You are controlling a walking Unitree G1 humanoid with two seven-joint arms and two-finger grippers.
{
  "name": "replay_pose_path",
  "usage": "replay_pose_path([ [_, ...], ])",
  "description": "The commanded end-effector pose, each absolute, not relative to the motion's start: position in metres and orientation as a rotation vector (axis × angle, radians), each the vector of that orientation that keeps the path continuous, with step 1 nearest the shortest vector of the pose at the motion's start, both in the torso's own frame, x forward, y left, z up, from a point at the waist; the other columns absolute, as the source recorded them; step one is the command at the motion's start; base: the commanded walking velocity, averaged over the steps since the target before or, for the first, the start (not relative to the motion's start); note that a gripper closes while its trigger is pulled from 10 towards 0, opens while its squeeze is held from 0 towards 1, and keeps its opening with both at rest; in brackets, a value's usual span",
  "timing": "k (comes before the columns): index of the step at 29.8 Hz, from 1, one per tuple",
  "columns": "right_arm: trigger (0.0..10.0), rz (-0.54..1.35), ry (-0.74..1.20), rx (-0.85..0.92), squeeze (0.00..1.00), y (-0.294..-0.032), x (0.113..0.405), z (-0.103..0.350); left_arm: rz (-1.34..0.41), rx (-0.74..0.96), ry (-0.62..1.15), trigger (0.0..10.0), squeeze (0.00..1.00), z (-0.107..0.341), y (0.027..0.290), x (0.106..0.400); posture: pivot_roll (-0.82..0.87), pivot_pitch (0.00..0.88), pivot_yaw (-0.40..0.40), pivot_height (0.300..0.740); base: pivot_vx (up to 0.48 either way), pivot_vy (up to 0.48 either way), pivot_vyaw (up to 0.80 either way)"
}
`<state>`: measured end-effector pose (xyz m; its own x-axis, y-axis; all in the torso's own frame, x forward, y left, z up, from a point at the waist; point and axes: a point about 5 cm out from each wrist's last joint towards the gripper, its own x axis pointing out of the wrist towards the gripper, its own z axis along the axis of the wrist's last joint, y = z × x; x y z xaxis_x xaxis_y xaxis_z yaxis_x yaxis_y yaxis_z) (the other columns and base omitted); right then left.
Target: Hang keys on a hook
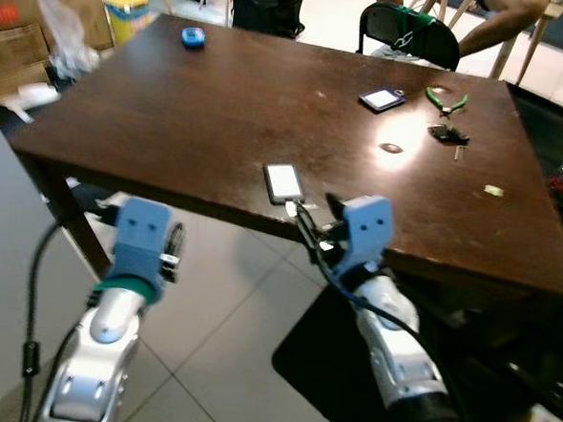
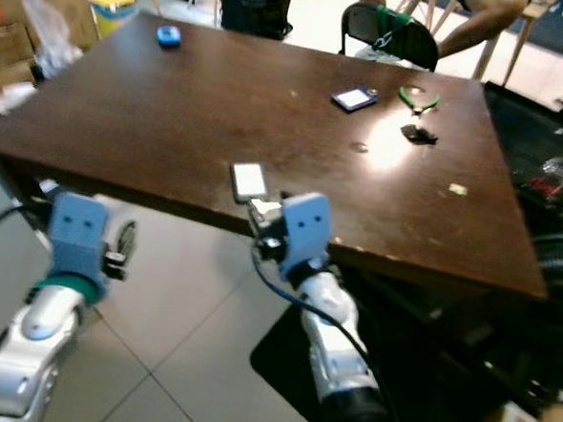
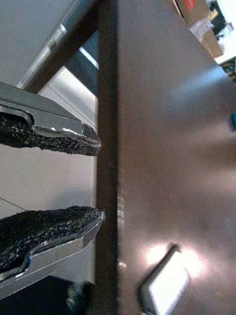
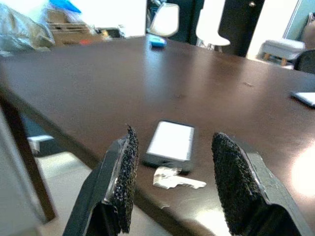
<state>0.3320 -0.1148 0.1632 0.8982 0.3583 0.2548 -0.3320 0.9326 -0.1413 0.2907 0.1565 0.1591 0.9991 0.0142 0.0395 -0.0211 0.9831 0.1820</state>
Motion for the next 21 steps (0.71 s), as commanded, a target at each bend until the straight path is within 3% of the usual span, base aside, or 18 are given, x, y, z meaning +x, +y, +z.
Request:
replay_pose_path([
  [1,10.0,0.365,-0.275,-0.082,0.00,-0.1108,0.3315,0.1615,0.043,0.195,-0.009,10.0,0.00,0.1525,0.1652,0.2875,-0.03,0.074,0.045,0.740,0.334,0.000,0.00],
  [11,10.0,0.343,-0.267,-0.071,0.00,-0.1157,0.3337,0.1616,0.038,0.197,-0.008,10.0,0.00,0.1522,0.1649,0.2885,-0.03,0.068,0.046,0.740,0.333,0.000,0.00],
  [21,10.0,0.355,-0.247,-0.095,0.00,-0.1154,0.3347,0.1596,-0.039,0.160,0.013,10.0,0.00,0.1507,0.1601,0.2870,-0.02,0.063,0.046,0.740,0.000,0.000,0.00],
])
